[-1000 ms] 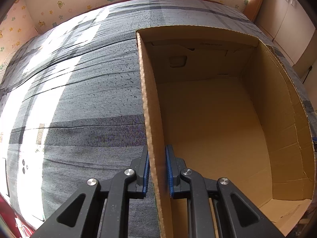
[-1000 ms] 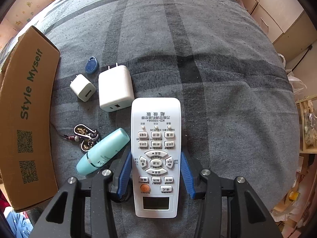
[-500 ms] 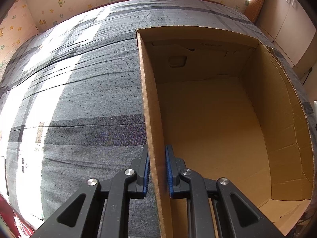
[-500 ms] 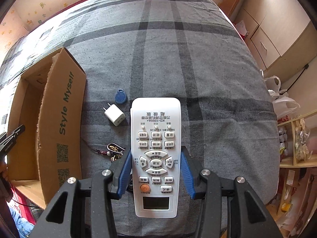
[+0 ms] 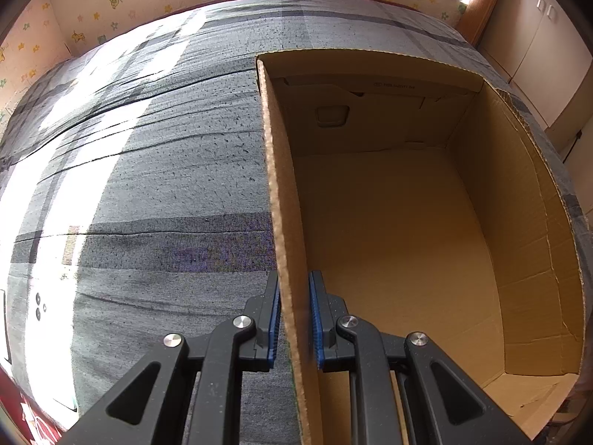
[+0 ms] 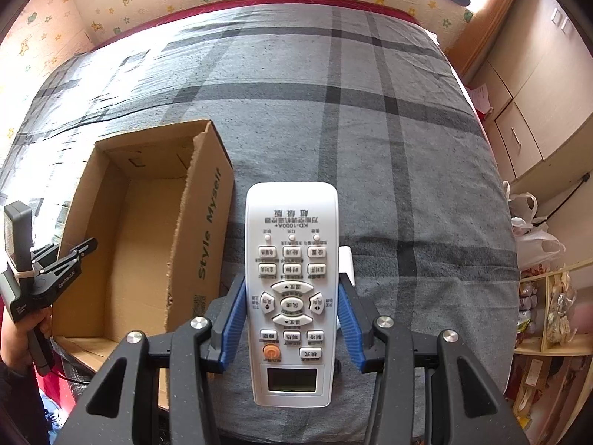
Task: Organize rigid objects
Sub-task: 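Carry the remote into the box and release it with the right tool, then move the right tool back and grasp the black round object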
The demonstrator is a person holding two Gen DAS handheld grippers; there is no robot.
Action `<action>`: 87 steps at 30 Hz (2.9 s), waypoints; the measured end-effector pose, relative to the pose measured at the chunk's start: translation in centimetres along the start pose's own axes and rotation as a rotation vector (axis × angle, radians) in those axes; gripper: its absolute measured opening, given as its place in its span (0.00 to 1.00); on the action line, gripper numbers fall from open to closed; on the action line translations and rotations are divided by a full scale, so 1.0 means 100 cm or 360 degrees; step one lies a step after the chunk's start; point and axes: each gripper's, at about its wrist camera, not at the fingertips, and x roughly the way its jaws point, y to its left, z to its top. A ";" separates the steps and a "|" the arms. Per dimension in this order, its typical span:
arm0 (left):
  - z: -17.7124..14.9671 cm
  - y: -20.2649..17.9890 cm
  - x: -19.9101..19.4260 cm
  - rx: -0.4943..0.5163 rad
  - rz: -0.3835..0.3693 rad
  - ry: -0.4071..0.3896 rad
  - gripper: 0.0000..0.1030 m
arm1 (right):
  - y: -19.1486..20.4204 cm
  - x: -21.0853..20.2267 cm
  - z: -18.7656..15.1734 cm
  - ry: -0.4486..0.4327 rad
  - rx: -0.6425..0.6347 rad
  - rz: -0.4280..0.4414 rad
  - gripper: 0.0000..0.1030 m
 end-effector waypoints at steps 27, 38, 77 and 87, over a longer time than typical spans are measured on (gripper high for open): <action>-0.002 -0.004 0.003 0.0006 0.0019 -0.0002 0.15 | 0.164 0.061 0.042 0.0109 -0.0210 0.0279 0.48; -0.002 -0.009 0.004 0.0025 0.0041 0.0002 0.15 | 0.193 0.134 0.043 0.0288 -0.0149 0.0282 0.48; -0.008 -0.019 0.009 0.0083 0.0126 -0.0005 0.15 | 0.145 0.024 0.037 -0.0098 -0.0045 0.0265 0.87; -0.007 -0.025 0.007 0.0072 0.0131 0.0000 0.14 | 0.094 -0.012 0.018 -0.0183 -0.0016 0.0231 0.97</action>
